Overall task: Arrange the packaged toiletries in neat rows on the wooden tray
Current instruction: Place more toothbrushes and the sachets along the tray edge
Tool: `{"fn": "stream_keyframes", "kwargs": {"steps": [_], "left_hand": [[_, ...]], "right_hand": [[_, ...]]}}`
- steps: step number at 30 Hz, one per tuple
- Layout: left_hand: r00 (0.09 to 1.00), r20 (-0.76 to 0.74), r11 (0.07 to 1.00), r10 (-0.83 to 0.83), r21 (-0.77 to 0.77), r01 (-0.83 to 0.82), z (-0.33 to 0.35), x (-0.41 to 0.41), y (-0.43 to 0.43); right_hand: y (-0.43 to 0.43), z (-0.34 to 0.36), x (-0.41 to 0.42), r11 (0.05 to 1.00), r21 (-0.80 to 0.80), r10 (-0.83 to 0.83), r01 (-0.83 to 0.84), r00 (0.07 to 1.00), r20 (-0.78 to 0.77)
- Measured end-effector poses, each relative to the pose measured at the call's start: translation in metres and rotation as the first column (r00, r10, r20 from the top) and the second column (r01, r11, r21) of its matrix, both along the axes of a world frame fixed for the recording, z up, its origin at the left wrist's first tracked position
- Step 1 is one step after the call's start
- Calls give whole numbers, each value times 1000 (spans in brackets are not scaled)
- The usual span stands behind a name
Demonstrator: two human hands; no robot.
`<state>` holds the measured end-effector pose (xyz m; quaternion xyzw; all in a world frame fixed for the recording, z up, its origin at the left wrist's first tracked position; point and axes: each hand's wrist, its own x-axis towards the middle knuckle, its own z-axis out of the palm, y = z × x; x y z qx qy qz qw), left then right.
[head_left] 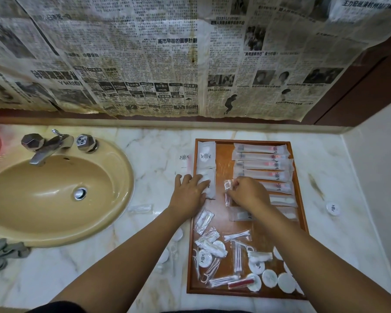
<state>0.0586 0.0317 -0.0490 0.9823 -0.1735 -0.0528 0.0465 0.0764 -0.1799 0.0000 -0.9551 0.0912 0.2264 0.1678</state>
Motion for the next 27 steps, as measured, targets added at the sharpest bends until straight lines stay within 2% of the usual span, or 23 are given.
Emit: {"fn": "stream_keyframes", "kwargs": {"steps": [4,14,17,19,21,22,25,27], "left_hand": [[1000,14,1000,3,-14,-3,-2,-3,2],[1000,12,998,8,-67,-7,-9,-7,7],[998,54,977,38,-210,-26,-5,-3,9],[982,57,928,181,-341,-152,5,4,9],[907,-9,821,422,-421,-386,16,18,11],[842,-61,756,537,-408,-512,20,28,13],[633,-252,611,732,-170,-773,26,60,17],[592,-303,609,746,-48,-792,26,74,19]], "right_hand": [[18,-3,-4,980,-184,86,-78,996,37],[31,-2,-4,975,-216,51,-40,998,47],[33,-2,-3,973,-230,27,-15,998,51],[34,-3,-3,976,-217,7,3,999,45],[32,-4,-5,983,-183,-18,27,998,52],[31,-4,-6,986,-159,-38,46,998,52],[27,-3,-8,990,-57,-131,132,991,11],[23,-5,-8,977,47,-208,208,978,-12]]}}
